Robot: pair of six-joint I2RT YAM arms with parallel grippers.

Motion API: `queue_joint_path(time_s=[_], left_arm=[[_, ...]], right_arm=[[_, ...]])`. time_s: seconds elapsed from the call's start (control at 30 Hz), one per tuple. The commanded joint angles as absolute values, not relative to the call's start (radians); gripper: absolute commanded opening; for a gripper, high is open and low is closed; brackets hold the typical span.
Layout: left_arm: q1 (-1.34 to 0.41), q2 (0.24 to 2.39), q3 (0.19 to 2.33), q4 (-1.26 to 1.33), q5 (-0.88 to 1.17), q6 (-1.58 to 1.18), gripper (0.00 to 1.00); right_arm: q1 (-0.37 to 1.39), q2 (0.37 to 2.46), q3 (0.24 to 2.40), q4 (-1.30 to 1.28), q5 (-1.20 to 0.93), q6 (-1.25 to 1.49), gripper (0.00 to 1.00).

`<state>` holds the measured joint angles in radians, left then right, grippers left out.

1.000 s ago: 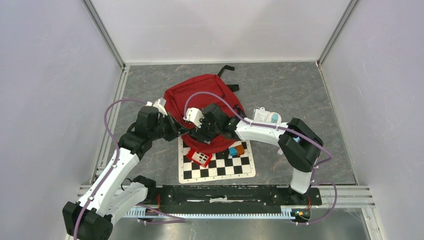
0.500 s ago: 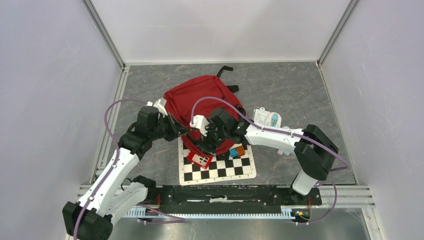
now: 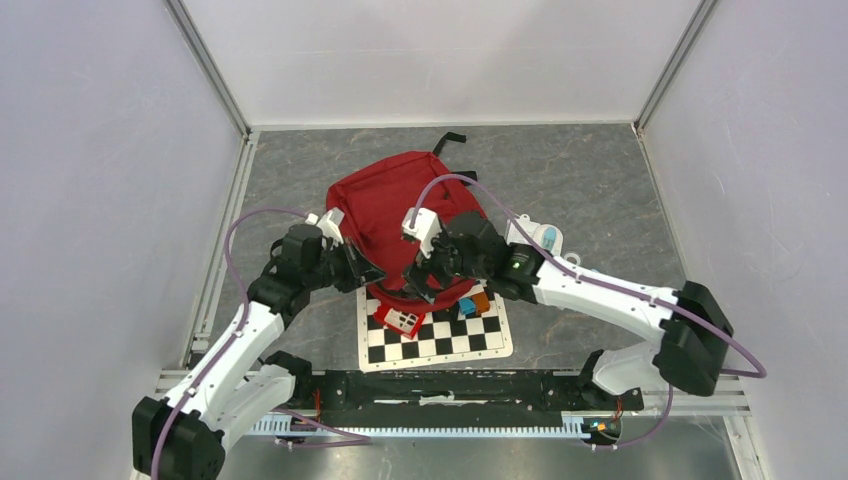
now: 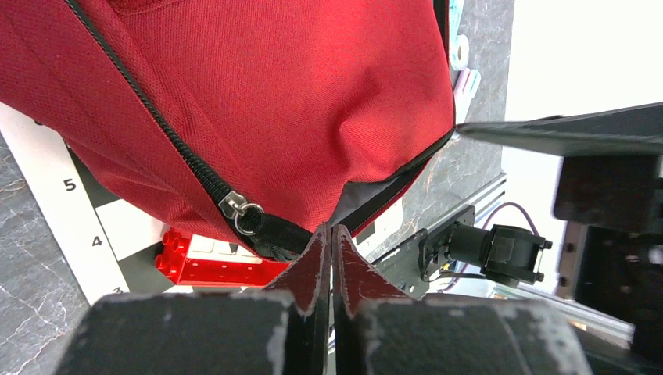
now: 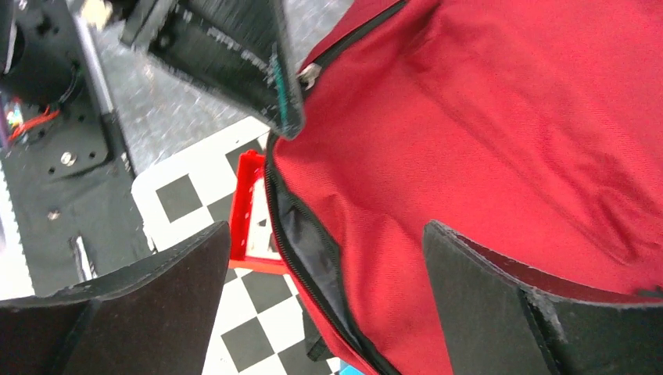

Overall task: Pack the student bag
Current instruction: Zip the student bag at the center of the board.

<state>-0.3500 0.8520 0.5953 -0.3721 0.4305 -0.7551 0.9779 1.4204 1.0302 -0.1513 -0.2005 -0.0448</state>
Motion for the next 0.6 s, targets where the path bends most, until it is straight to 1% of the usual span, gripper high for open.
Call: queue_joint_path(time_s=[0.0, 0.1, 0.13, 0.17, 0.27, 0.37, 0.4, 0.5, 0.57], left_arm=[[-0.360, 0.855, 0.567, -0.249, 0.478, -0.764, 0.02], [-0.361, 0.886, 0.541, -0.207, 0.467, -0.804, 0.02], [-0.362, 0.899, 0.537, -0.193, 0.473, -0.808, 0.04], [-0.362, 0.906, 0.538, -0.190, 0.477, -0.808, 0.07], [-0.362, 0.893, 0.570, -0.221, 0.455, -0.784, 0.24], [-0.362, 0.852, 0.636, -0.301, 0.402, -0.735, 0.46], [-0.362, 0.845, 0.661, -0.336, 0.392, -0.716, 0.52], [-0.360, 0.844, 0.746, -0.446, 0.361, -0.664, 0.63], [-0.360, 0.857, 0.793, -0.526, 0.316, -0.630, 0.66]], right_arm=[[0.978, 1.329, 0.968, -0.049, -0.027, -0.001, 0.98], [0.978, 1.307, 0.930, -0.016, 0.011, 0.034, 0.98], [0.977, 1.306, 0.927, -0.015, 0.030, 0.047, 0.98], [0.977, 1.308, 0.927, -0.016, 0.055, 0.069, 0.98], [0.978, 1.309, 0.924, -0.016, 0.128, 0.150, 0.98], [0.977, 1.311, 0.918, -0.007, 0.133, 0.206, 0.98], [0.978, 1.312, 0.915, -0.008, 0.123, 0.218, 0.98], [0.977, 1.320, 0.905, 0.052, 0.083, 0.249, 0.98], [0.977, 1.330, 0.902, 0.076, 0.053, 0.265, 0.97]])
